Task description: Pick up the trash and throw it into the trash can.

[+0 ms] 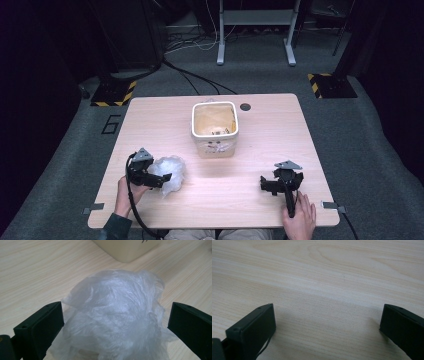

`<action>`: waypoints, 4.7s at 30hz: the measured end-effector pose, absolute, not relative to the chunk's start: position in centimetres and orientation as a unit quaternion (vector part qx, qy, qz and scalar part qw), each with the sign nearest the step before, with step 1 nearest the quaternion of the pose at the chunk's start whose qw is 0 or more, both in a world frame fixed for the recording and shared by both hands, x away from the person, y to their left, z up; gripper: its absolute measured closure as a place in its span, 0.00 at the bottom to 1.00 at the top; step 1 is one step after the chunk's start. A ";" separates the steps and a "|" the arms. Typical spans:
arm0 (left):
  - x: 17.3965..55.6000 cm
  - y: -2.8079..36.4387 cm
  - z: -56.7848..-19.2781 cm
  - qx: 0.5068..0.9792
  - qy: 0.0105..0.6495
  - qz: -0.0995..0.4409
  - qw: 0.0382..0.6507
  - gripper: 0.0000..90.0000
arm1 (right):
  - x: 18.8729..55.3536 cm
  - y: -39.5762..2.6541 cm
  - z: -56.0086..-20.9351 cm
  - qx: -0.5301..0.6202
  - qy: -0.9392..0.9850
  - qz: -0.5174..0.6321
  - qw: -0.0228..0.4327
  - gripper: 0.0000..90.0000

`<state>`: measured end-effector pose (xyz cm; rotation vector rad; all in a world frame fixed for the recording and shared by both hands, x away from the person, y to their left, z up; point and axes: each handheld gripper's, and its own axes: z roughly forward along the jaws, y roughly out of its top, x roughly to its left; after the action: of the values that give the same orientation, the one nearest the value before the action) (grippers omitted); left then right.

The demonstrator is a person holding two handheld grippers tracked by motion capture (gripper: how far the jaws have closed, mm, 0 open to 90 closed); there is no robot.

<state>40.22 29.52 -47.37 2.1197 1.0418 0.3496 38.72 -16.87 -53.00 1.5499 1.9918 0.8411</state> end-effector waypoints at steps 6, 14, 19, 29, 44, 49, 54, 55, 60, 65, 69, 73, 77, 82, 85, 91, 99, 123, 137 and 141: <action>40.9 28.6 -49.5 0.829 0.409 0.110 0.365 0.07 | 38.7 -16.9 -53.0 0.566 0.727 0.307 0.238 0.00; 41.2 28.3 -51.1 0.826 0.412 0.084 0.375 0.13 | 38.7 -16.9 -53.0 0.566 0.727 0.307 0.238 0.00; 40.9 28.5 -51.2 0.824 0.408 0.084 0.385 0.18 | 38.7 -16.9 -53.0 0.566 0.727 0.307 0.238 0.00; 40.2 28.6 -51.1 0.821 0.400 0.103 0.395 0.29 | 38.7 -16.9 -53.0 0.566 0.727 0.307 0.238 0.00; 40.2 28.8 -50.5 0.815 0.406 0.115 0.396 0.31 | 38.7 -16.9 -53.0 0.566 0.727 0.307 0.238 0.00; 40.2 29.0 -50.1 0.811 0.409 0.119 0.400 0.31 | 38.7 -16.9 -53.0 0.566 0.727 0.307 0.238 0.00; 40.1 29.1 -49.6 0.808 0.408 0.120 0.407 0.32 | 38.7 -16.9 -53.0 0.566 0.727 0.307 0.238 0.00; 40.1 29.2 -49.5 0.809 0.406 0.121 0.408 0.32 | 38.7 -16.9 -53.0 0.566 0.727 0.307 0.238 0.00; 40.1 29.2 -48.9 0.808 0.403 0.124 0.411 0.32 | 38.7 -16.9 -53.0 0.566 0.727 0.307 0.238 0.00; 40.1 29.0 -48.3 0.809 0.398 0.128 0.413 0.32 | 38.7 -16.9 -53.0 0.566 0.727 0.307 0.238 0.00; 40.2 28.8 -47.7 0.810 0.393 0.132 0.415 0.32 | 38.7 -16.9 -53.0 0.566 0.727 0.307 0.238 0.00; 40.4 28.6 -47.1 0.811 0.387 0.136 0.417 0.32 | 38.7 -16.9 -53.0 0.566 0.727 0.307 0.238 0.00; 40.5 28.5 -46.6 0.810 0.384 0.140 0.420 0.32 | 38.7 -16.9 -53.0 0.566 0.727 0.307 0.238 0.00; 40.7 28.5 -45.9 0.808 0.382 0.142 0.426 0.32 | 38.7 -16.9 -53.0 0.566 0.727 0.307 0.238 0.00; 40.7 28.5 -45.6 0.807 0.381 0.144 0.428 0.32 | 38.7 -16.9 -53.0 0.566 0.727 0.307 0.238 0.00; 40.9 28.5 -45.1 0.807 0.377 0.149 0.429 0.32 | 38.7 -16.9 -53.0 0.566 0.727 0.307 0.238 0.00; 41.1 28.3 -44.1 0.806 0.372 0.155 0.434 0.32 | 38.7 -16.9 -53.0 0.566 0.727 0.307 0.238 0.00; 41.5 27.8 -41.0 0.804 0.353 0.178 0.445 0.32 | 38.7 -16.9 -53.0 0.566 0.727 0.307 0.238 0.00; 41.8 27.4 -39.0 0.803 0.338 0.193 0.452 0.32 | 38.7 -16.9 -53.0 0.566 0.727 0.307 0.238 0.00; 42.0 27.1 -38.5 0.803 0.335 0.193 0.454 0.32 | 38.7 -16.9 -53.0 0.566 0.727 0.307 0.238 0.00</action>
<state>41.96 27.15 -38.54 1.9805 0.8272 0.4762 38.72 -16.87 -53.00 1.5504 1.9916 0.8413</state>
